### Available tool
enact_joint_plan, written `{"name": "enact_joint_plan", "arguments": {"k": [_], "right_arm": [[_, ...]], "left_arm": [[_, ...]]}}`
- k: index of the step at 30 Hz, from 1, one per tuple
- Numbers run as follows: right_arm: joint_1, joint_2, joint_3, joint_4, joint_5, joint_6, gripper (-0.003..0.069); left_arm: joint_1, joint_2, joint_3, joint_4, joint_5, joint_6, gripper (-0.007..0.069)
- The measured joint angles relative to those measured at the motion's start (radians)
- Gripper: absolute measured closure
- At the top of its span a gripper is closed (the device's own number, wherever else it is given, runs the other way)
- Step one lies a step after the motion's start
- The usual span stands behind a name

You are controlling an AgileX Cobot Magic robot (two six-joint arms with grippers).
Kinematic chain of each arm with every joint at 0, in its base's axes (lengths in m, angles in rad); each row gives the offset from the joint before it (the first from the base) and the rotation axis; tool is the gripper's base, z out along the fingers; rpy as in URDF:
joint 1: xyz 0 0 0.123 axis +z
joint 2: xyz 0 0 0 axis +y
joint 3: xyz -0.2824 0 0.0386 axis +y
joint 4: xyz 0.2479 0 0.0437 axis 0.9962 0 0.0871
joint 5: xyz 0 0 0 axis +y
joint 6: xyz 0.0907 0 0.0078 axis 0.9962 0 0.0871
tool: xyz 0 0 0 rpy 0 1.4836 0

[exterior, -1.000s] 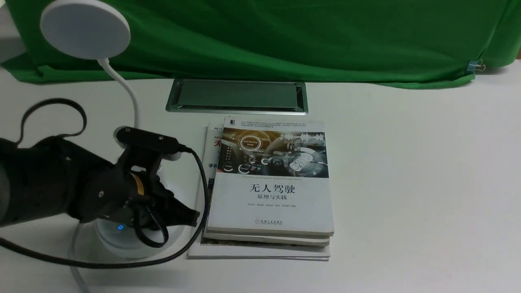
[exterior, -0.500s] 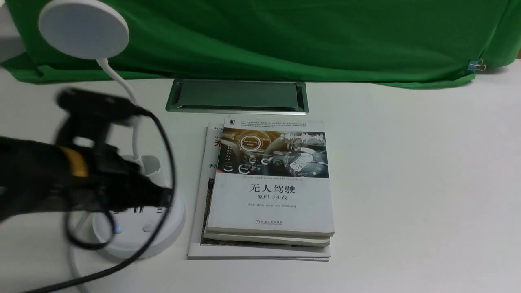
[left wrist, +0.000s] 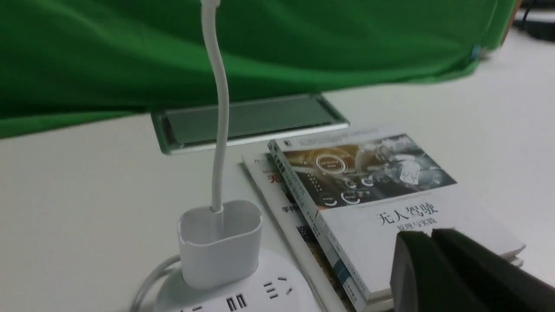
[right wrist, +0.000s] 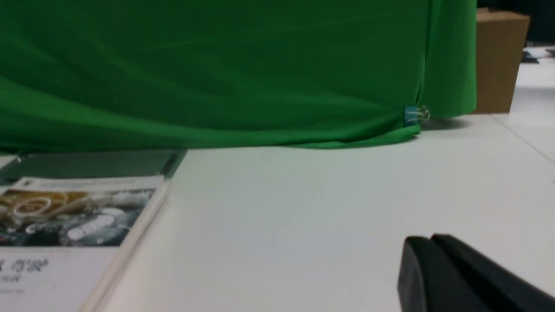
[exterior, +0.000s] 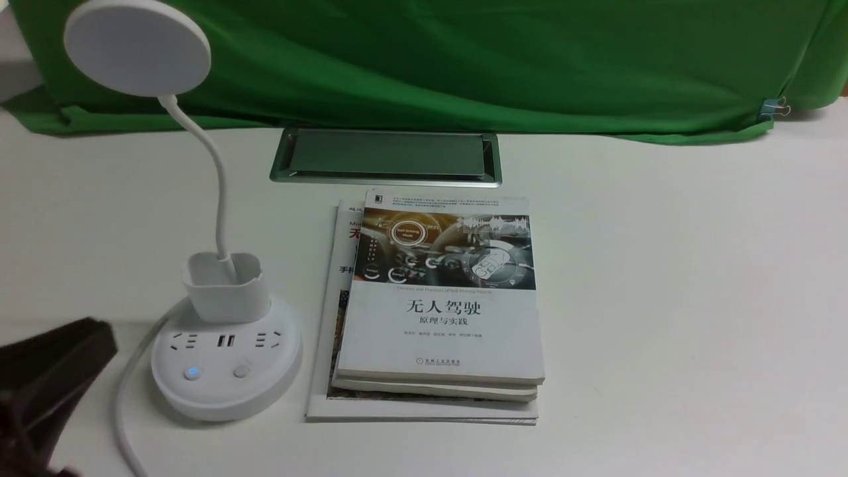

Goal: Turn off the desk lamp on the white desktop by hand.

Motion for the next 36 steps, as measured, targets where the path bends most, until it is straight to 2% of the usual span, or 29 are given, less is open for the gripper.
{"name": "enact_joint_plan", "arguments": {"k": [3, 11, 18, 20, 24, 36], "right_arm": [[0.000, 0.000, 0.000, 0.000, -0.006, 0.003, 0.0624], [0.000, 0.000, 0.000, 0.000, -0.008, 0.003, 0.0624], [0.000, 0.000, 0.000, 0.000, -0.010, 0.003, 0.0624], [0.000, 0.000, 0.000, 0.000, -0.010, 0.003, 0.0624], [0.000, 0.000, 0.000, 0.000, -0.011, 0.003, 0.0624], [0.000, 0.000, 0.000, 0.000, -0.012, 0.003, 0.0624]], "left_arm": [[0.000, -0.086, 0.055, 0.000, -0.004, -0.001, 0.0606], [0.000, -0.119, 0.148, 0.017, -0.053, -0.001, 0.0606], [0.112, -0.268, 0.317, 0.074, -0.015, -0.001, 0.0606], [0.144, -0.305, 0.334, 0.080, 0.001, 0.002, 0.0606], [0.202, -0.326, 0.336, 0.080, -0.061, 0.003, 0.0606], [0.210, -0.329, 0.336, 0.080, -0.064, 0.010, 0.0606]]}}
